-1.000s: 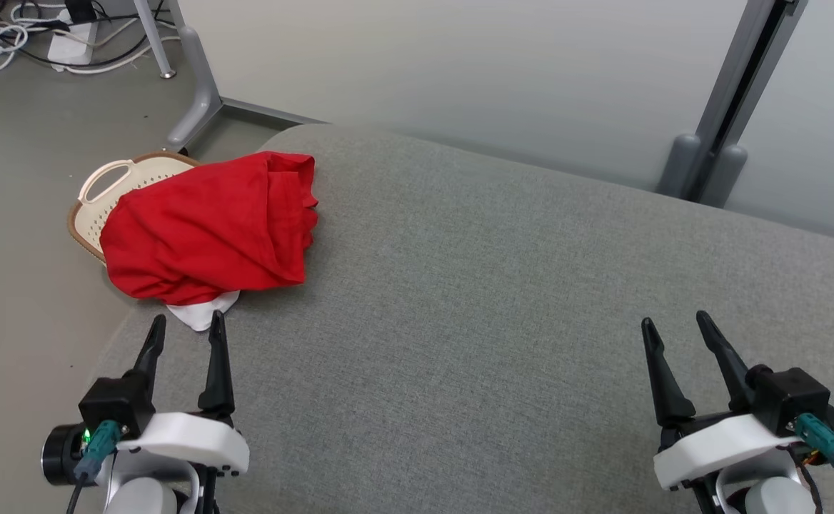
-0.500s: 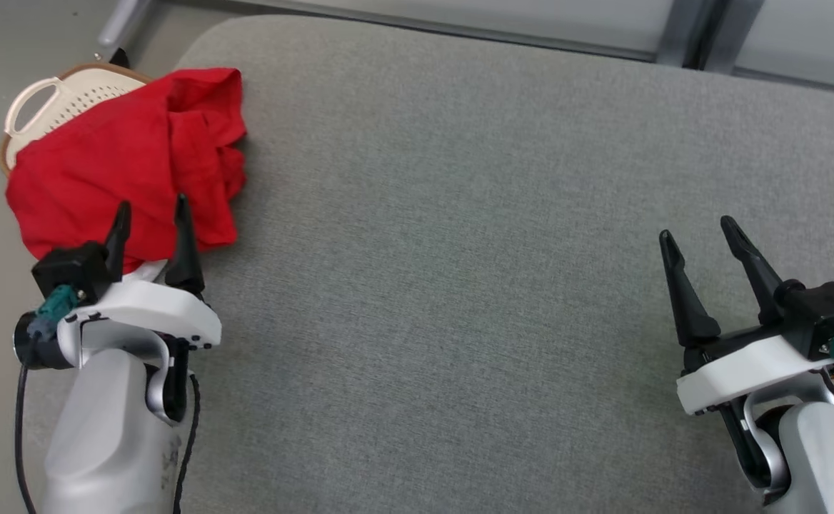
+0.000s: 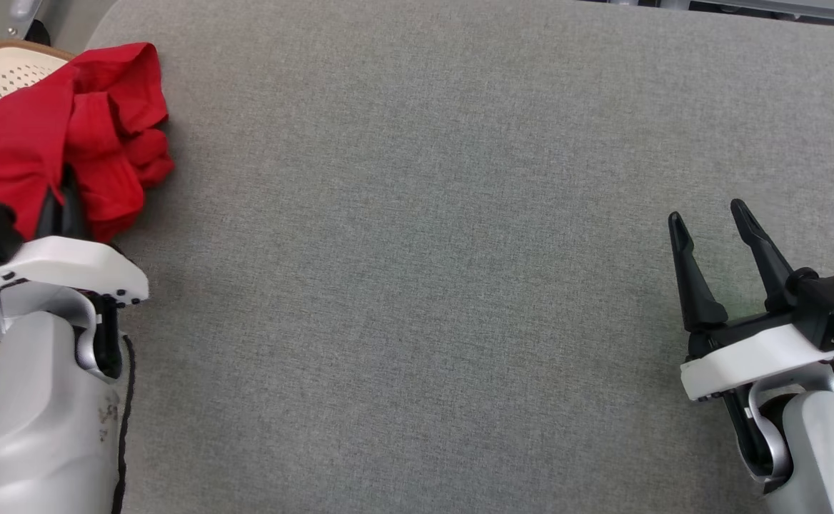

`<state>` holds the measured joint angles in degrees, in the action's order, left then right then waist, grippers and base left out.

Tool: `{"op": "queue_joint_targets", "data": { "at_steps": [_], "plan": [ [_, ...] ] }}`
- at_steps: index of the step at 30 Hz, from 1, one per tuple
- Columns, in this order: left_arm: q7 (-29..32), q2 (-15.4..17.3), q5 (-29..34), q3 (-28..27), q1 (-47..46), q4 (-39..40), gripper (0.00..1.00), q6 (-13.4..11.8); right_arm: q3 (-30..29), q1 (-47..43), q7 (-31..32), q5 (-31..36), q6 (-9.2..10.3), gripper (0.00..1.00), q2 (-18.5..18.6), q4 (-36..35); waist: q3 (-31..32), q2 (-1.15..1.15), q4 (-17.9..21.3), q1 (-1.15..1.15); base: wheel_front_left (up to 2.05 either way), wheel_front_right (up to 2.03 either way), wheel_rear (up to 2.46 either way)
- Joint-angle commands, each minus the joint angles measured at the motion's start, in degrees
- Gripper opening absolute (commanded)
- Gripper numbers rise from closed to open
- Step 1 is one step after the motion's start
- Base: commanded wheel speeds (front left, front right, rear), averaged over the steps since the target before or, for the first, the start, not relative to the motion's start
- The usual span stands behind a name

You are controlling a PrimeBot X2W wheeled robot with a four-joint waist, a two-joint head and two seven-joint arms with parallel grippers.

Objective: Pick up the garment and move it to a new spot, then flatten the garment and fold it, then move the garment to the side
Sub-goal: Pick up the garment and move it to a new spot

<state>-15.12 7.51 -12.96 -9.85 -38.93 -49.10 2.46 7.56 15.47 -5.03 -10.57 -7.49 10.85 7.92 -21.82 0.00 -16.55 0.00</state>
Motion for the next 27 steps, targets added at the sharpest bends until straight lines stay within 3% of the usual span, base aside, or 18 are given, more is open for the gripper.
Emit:
{"op": "queue_joint_targets", "data": {
  "at_steps": [1, 10, 14, 21, 27],
  "plan": [
    [-0.05, 0.87, 0.50, -0.74, 0.67, 2.07, 0.00, -0.13, -0.45, 0.48, -0.62, -0.02, 0.00, 1.00, -0.05, 0.11, 0.35, 0.00, -0.06, 0.00, 0.00, 0.00, 0.00],
    [-0.09, 0.88, 5.24, -3.25, 10.34, 24.37, 0.00, 1.09, -2.18, -1.72, -2.79, -0.41, 0.00, 1.00, -1.84, 2.09, 5.35, 0.00, -0.21, 0.00, 0.00, 0.00, 0.00],
    [-0.08, -0.61, 6.67, -2.23, 15.85, 33.28, 0.00, 1.33, -2.45, -2.99, -3.53, -0.76, 0.00, 1.00, -2.68, 3.37, 8.33, 0.00, 0.10, 0.00, 0.00, 0.00, 0.00],
    [0.71, -2.45, 7.73, 1.89, 22.54, 44.69, 0.00, 1.81, -2.77, -4.39, -4.48, -1.49, 0.00, 1.00, -3.71, 4.26, 11.36, 0.00, 1.70, 0.00, 0.00, 0.00, 0.00],
    [3.12, -3.72, 7.72, 9.14, 24.66, 51.01, 0.00, 2.57, -3.03, -4.44, -4.80, -1.97, 0.00, 1.00, -4.52, 4.54, 11.98, 0.00, 4.94, 0.00, 0.00, 0.00, 0.00]
  ]
}}
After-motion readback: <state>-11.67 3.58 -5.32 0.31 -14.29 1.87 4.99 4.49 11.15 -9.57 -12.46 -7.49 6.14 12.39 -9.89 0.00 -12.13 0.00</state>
